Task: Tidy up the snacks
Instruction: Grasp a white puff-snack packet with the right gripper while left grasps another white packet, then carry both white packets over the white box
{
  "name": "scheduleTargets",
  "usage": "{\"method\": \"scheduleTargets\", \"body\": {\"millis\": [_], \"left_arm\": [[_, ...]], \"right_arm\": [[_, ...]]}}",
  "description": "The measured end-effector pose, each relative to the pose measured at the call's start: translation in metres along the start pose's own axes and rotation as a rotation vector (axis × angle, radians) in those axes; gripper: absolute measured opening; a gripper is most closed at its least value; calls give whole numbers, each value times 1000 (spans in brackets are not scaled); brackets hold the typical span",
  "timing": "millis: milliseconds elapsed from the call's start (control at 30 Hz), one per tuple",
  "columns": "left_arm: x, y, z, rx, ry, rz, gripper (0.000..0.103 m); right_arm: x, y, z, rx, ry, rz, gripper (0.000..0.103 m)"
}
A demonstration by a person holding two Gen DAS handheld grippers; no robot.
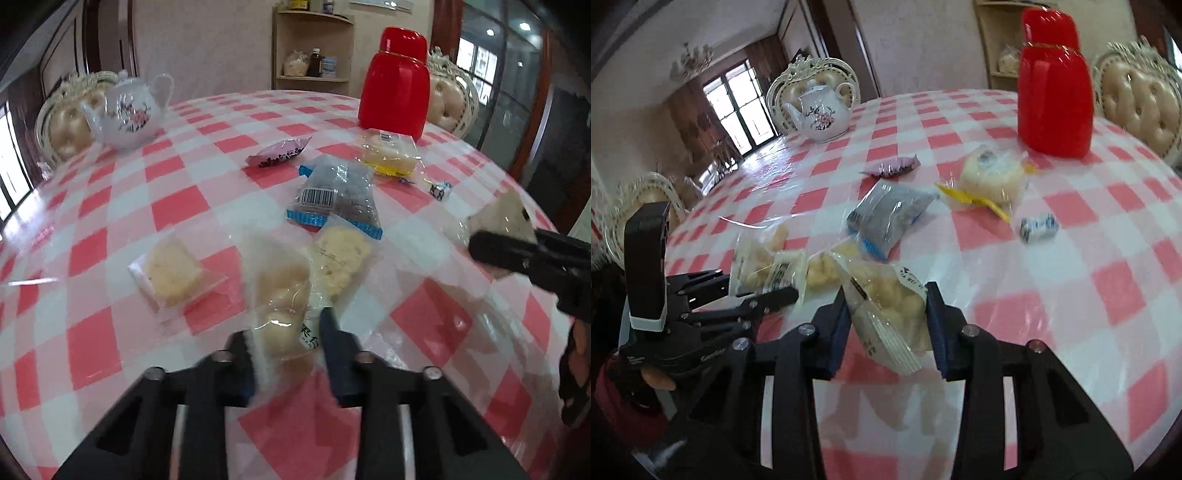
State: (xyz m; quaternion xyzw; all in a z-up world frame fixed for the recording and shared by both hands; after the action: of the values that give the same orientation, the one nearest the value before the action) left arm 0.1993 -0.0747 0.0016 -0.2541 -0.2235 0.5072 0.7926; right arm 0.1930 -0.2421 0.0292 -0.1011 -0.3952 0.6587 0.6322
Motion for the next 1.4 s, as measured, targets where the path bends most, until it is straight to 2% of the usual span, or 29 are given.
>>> {"method": "scheduleTargets", "body": {"millis": [100, 367, 767, 1000, 1267, 1400], "left_arm": [[-6, 6, 10, -15, -7, -14, 15], [-8, 28, 40, -38, 45, 56, 14], [-6, 80, 114, -126, -10, 118, 14], [-11, 118, 140, -139, -24, 168, 15], [-16, 141, 160, -169, -22, 193, 15], [-16, 156, 178, -194, -44, 209, 15]], "right_arm": [[3, 16, 8, 1, -10, -25, 42], [13, 59, 29, 7, -51, -64, 42], [52, 96, 63, -45, -106, -34, 42], [80, 116, 70, -54, -110, 5, 42], [99, 134, 81, -71, -128, -7, 42], [112, 144, 83, -63, -153, -12, 42]]}}
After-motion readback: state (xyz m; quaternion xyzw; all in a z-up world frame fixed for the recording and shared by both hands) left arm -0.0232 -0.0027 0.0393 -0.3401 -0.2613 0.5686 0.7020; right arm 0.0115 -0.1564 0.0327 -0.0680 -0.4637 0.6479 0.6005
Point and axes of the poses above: each gripper's, at about its wrist camera, not at the fingertips, and z roughly against the way its jaws point, x to its left, y to its underside, the point moved 1 cm from there along -z, roughly the way its jaws point, and after that the axes turned 9 degrees about -z, right-handed, at the moved point
